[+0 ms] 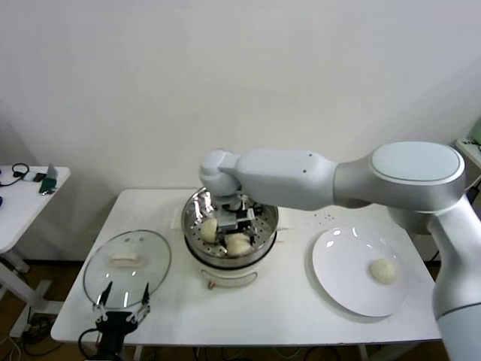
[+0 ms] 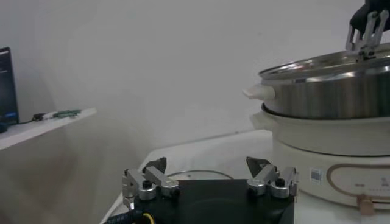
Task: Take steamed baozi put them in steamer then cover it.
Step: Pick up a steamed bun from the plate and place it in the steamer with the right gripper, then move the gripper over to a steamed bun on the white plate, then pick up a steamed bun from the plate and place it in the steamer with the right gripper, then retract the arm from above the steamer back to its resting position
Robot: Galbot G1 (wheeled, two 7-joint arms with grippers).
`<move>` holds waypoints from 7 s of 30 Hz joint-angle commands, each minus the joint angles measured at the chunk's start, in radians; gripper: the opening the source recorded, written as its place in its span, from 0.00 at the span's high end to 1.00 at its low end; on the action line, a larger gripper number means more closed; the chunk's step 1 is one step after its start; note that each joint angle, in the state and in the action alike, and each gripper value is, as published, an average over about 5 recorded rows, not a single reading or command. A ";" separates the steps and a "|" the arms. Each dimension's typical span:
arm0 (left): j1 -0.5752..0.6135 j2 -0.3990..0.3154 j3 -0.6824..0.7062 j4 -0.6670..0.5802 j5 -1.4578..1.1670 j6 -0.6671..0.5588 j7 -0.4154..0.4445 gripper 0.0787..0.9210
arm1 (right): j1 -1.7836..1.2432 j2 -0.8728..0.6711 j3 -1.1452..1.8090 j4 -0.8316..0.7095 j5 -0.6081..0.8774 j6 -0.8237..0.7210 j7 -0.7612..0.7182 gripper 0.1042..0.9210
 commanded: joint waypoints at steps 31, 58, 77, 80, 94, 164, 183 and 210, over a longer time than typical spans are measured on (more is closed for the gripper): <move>-0.006 0.003 0.014 -0.018 0.024 0.003 -0.003 0.12 | 0.320 -0.839 -0.281 0.264 0.338 -0.630 0.333 0.12; 0.022 -0.016 0.011 -0.032 0.059 0.006 -0.004 0.12 | -0.447 -0.994 0.289 0.002 0.106 -0.696 0.275 0.12; 0.007 -0.023 0.012 -0.031 0.065 0.017 -0.003 0.12 | -0.513 -0.900 0.355 -0.082 0.059 -0.689 0.280 0.12; 0.006 -0.022 0.013 -0.031 0.066 0.019 -0.003 0.12 | -0.519 -0.893 0.364 -0.097 0.052 -0.685 0.280 0.12; 0.006 -0.026 0.013 -0.029 0.069 0.017 -0.004 0.12 | -0.476 -0.910 0.334 -0.074 0.130 -0.703 0.257 0.27; -0.021 0.028 0.076 -0.034 0.028 0.003 0.006 0.12 | 0.149 -0.036 -0.423 -0.211 0.960 -0.825 0.318 0.30; -0.033 0.031 0.081 -0.036 0.032 0.012 0.006 0.12 | 0.214 -0.104 -0.368 -0.146 0.970 -0.838 0.337 0.12; -0.042 0.040 0.102 -0.121 0.152 0.019 -0.022 0.12 | -0.241 -0.897 0.282 0.415 0.773 -0.359 1.218 0.12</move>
